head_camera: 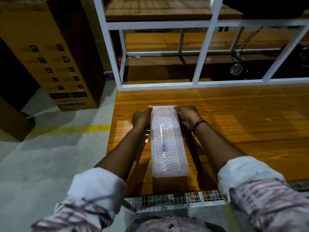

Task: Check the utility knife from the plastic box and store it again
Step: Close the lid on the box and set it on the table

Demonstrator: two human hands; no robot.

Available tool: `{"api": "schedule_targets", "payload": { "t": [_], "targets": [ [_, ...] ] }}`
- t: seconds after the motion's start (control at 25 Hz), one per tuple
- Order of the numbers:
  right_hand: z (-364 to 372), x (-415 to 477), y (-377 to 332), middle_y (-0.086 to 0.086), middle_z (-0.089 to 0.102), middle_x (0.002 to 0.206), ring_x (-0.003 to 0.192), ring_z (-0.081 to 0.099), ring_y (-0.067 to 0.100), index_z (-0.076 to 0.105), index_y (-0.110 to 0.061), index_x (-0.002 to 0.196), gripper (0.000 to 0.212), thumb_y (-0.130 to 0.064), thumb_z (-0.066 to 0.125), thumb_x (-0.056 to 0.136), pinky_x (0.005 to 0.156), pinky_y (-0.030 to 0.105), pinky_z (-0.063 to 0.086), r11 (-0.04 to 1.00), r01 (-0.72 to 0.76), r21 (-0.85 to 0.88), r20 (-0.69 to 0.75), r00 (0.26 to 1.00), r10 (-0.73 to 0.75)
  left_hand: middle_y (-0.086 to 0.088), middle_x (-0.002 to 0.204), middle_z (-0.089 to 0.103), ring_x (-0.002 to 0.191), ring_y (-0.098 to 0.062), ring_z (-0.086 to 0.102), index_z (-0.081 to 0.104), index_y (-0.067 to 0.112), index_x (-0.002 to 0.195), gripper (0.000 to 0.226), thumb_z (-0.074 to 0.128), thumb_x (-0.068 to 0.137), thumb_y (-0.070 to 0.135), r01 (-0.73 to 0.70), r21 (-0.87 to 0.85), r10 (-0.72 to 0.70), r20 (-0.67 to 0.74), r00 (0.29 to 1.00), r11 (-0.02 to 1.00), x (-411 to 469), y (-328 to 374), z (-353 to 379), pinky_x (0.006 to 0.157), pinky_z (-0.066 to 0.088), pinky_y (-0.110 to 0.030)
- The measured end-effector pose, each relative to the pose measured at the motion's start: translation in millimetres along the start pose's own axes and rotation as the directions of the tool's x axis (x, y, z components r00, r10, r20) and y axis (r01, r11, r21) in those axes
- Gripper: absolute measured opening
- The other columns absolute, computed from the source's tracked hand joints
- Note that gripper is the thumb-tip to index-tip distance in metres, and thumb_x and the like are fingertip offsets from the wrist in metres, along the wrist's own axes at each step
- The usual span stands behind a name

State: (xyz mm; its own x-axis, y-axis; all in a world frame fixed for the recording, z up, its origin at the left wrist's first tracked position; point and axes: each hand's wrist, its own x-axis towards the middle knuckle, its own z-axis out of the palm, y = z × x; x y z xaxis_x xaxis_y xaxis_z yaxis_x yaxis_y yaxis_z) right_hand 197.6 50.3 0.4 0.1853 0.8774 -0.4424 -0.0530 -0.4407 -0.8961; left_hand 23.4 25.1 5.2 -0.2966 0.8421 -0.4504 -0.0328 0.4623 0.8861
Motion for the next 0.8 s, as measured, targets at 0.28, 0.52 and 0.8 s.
{"api": "schedule_targets", "payload": {
  "t": [0.28,0.52,0.8],
  "targets": [
    [8,63,0,0.01,0.079,0.093,0.089,0.076,0.032,0.076,-0.005,0.088,0.034,-0.034,0.082,0.07,0.085,0.054,0.062,0.996,-0.023,-0.09,-0.059,0.998,0.018,-0.018,0.115,0.078,0.104,-0.037,0.075,0.073,0.003,0.112,0.043,0.071,0.095,0.042,0.0,0.06,0.003,-0.052,0.999,0.998,32,5,10,0.092,0.063,-0.046],
    [11,78,11,0.01,0.079,0.093,0.089,0.075,0.034,0.076,-0.007,0.085,0.026,-0.031,0.08,0.074,0.086,0.054,0.062,0.994,-0.008,-0.107,-0.035,0.999,0.004,-0.018,0.115,0.077,0.105,-0.037,0.075,0.072,0.002,0.11,0.042,0.068,0.098,0.041,-0.024,0.128,0.033,-0.068,0.997,0.991,39,1,13,0.088,0.062,-0.043],
    [14,81,14,0.014,0.077,0.101,0.091,0.074,0.035,0.074,-0.004,0.101,0.044,-0.039,0.076,0.074,0.088,0.053,0.061,0.987,0.027,-0.157,-0.062,0.997,-0.037,-0.019,0.118,0.076,0.107,-0.037,0.073,0.07,0.001,0.117,0.046,0.066,0.098,0.043,-0.025,0.175,0.037,-0.071,0.997,0.984,46,-2,17,0.096,0.061,-0.047]
  ]
}}
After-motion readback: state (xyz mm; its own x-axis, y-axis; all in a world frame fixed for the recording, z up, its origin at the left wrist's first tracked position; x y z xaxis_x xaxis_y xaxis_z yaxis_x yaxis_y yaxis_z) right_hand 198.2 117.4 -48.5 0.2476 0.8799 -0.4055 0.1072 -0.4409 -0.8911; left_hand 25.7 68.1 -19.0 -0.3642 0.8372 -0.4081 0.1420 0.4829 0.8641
